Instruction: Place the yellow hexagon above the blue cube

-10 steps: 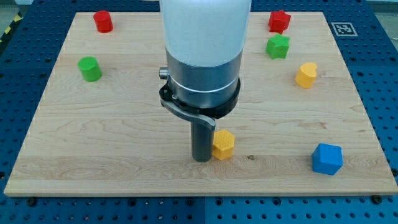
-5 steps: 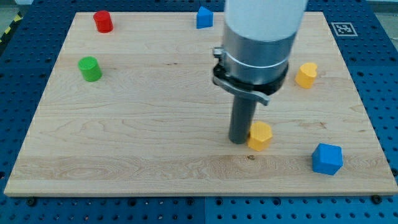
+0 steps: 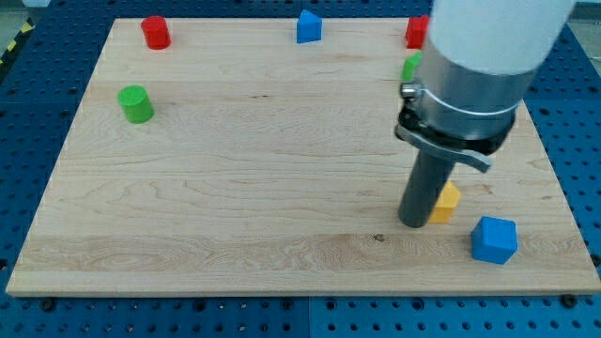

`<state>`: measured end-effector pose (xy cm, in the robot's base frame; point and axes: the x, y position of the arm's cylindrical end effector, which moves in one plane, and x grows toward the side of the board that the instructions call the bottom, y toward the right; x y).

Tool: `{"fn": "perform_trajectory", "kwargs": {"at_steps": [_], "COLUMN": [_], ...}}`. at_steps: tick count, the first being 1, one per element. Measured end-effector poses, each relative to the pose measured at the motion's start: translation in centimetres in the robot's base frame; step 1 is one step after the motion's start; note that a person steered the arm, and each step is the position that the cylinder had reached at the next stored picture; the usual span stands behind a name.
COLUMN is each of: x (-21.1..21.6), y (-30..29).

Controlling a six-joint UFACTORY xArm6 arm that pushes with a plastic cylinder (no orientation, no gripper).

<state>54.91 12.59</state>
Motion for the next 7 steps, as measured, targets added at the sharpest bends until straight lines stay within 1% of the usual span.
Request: {"fn": "perform_trajectory", "kwargs": {"at_steps": [1, 2, 3, 4, 5, 7], "x": [0.0, 0.0, -0.5, -2.0, -2.5, -2.5], "y": [2.2, 2.6, 0.0, -1.2, -0.3, 3.8]}}
